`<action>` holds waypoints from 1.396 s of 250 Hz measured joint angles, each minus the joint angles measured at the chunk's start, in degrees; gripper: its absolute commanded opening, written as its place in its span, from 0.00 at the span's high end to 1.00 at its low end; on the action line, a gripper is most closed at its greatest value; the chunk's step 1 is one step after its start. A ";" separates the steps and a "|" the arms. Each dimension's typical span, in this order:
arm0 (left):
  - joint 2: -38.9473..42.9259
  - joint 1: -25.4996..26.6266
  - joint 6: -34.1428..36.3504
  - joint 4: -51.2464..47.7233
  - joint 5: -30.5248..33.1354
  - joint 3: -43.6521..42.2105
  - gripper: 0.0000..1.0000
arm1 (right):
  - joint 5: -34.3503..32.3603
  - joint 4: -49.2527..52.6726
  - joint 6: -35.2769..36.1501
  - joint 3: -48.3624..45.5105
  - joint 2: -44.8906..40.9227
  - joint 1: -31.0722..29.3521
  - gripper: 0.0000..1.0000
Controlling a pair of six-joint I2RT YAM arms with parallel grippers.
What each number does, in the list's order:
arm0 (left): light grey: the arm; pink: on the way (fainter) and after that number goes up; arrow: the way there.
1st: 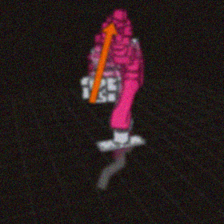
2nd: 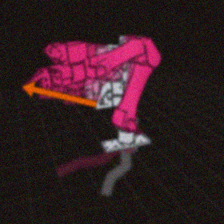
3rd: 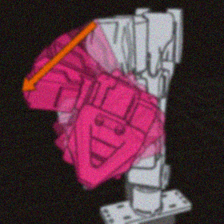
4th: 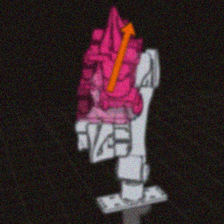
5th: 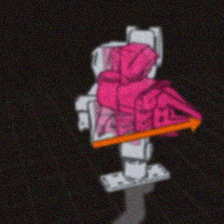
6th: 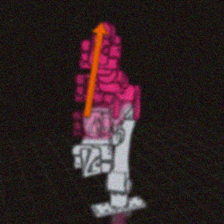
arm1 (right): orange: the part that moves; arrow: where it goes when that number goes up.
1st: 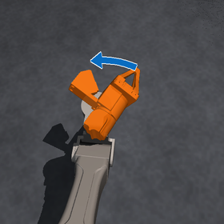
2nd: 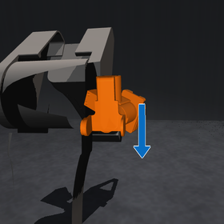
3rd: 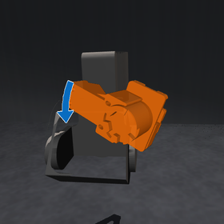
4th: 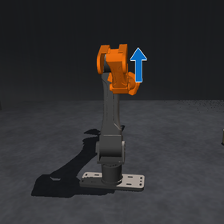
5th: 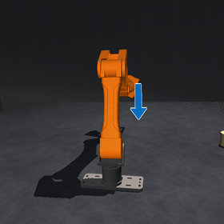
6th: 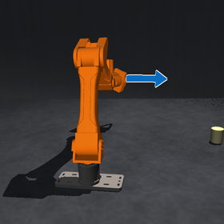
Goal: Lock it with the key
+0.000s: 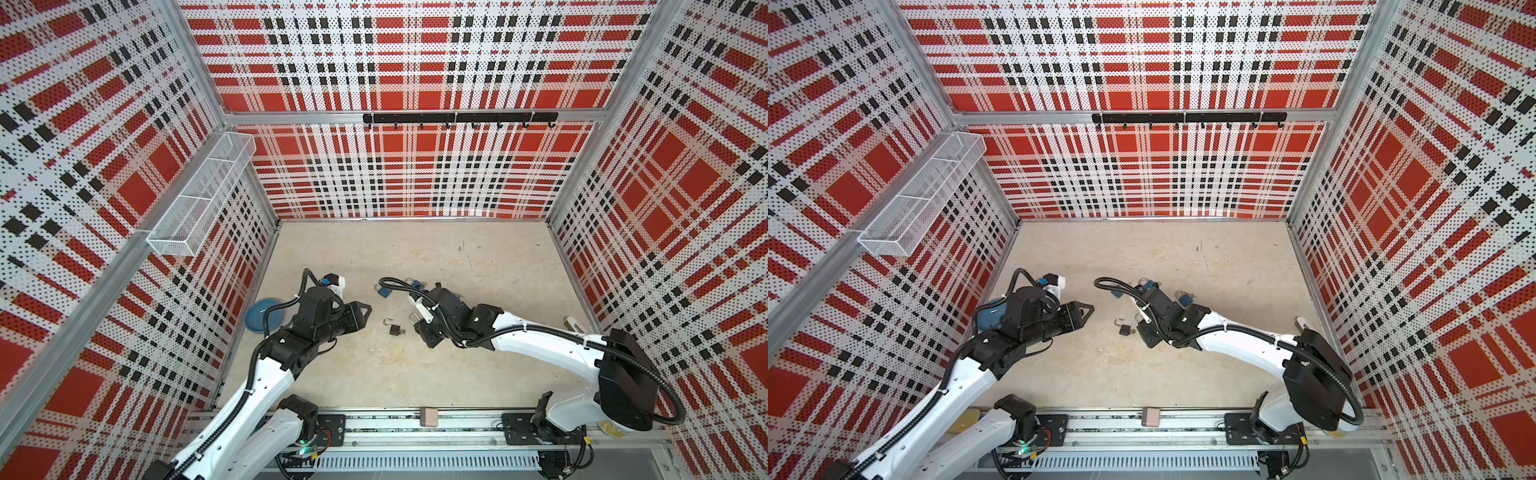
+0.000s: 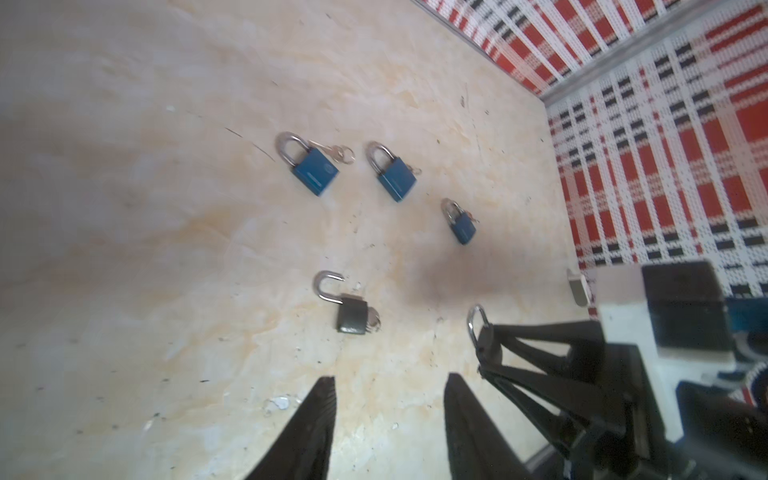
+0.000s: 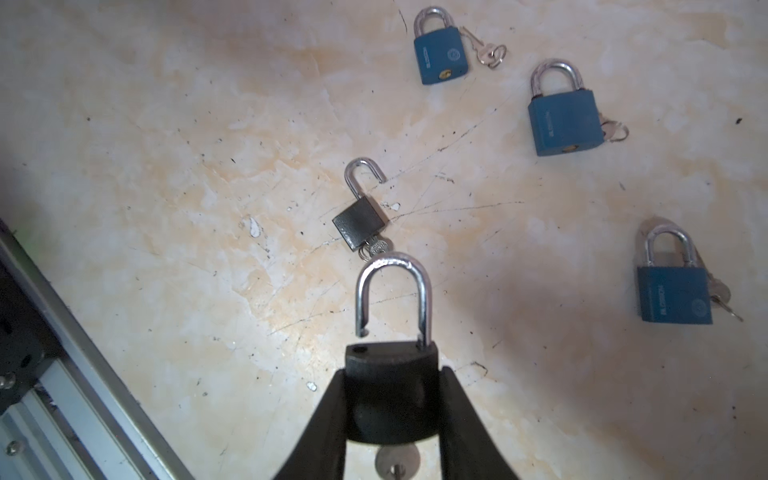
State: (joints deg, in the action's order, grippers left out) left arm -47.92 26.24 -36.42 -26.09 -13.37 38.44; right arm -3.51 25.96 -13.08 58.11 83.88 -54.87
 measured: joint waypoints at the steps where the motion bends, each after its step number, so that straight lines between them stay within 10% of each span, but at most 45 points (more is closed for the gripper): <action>1: -0.04 0.17 -0.02 0.07 -0.02 -0.02 0.53 | 0.09 0.02 0.00 0.07 -0.04 0.00 0.85; 82: -5.09 8.61 -4.46 12.13 -1.81 -4.07 0.53 | 3.02 0.00 -0.09 1.38 -1.22 0.00 0.85; 349: -18.18 11.47 -6.84 25.73 -3.15 -2.27 0.71 | 5.49 -0.09 -0.44 1.42 -2.19 0.00 0.84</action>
State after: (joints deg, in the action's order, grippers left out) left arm -66.11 37.71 -43.27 -0.36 -16.51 36.16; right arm 1.98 25.87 -13.52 59.53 81.69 -54.87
